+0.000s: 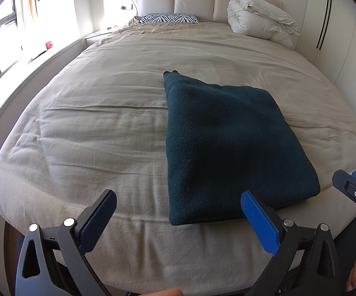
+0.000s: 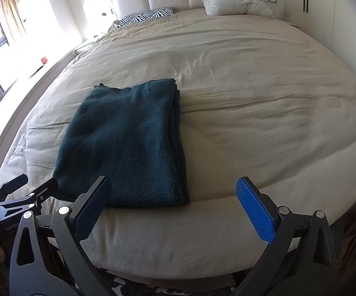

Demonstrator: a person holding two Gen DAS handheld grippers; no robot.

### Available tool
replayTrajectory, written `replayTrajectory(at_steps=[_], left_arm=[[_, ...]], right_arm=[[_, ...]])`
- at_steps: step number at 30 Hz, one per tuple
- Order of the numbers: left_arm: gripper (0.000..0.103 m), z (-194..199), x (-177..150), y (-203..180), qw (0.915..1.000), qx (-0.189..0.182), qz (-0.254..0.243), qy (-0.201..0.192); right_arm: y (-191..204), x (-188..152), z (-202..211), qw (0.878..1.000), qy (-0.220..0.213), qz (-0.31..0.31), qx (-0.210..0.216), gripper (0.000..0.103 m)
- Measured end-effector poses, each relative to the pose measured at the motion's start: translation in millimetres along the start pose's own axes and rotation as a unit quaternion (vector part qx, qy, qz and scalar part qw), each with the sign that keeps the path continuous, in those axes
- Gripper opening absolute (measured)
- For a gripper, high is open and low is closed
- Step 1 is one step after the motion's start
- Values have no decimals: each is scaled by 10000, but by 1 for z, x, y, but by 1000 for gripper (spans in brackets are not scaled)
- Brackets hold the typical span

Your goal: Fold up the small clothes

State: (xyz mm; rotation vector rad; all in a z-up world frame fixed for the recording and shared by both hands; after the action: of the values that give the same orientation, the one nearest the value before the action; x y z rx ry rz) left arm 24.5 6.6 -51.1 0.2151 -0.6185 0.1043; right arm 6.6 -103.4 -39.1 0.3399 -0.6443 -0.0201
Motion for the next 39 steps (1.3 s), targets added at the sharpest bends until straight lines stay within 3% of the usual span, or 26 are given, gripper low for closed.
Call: replayTrajectory(at_steps=[39], left_arm=[[103, -1, -3, 1, 10000, 16, -13, 13]], right_arm=[[0, -4, -6, 10000, 40, -70, -2, 103]])
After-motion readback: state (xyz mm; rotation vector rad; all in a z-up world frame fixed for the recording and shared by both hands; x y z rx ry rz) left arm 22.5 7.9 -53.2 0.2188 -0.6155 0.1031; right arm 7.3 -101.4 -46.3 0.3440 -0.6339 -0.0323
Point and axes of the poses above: each gripper's, at about its wrist camera, not at the fingertips, and z roughly against the way its jaws point, y to its left, x to its top, the point moved 9 cm from there along -z, roughly the way its jaws point, and after that the axes turned 13 degrees about x, right-handed, at the moved point
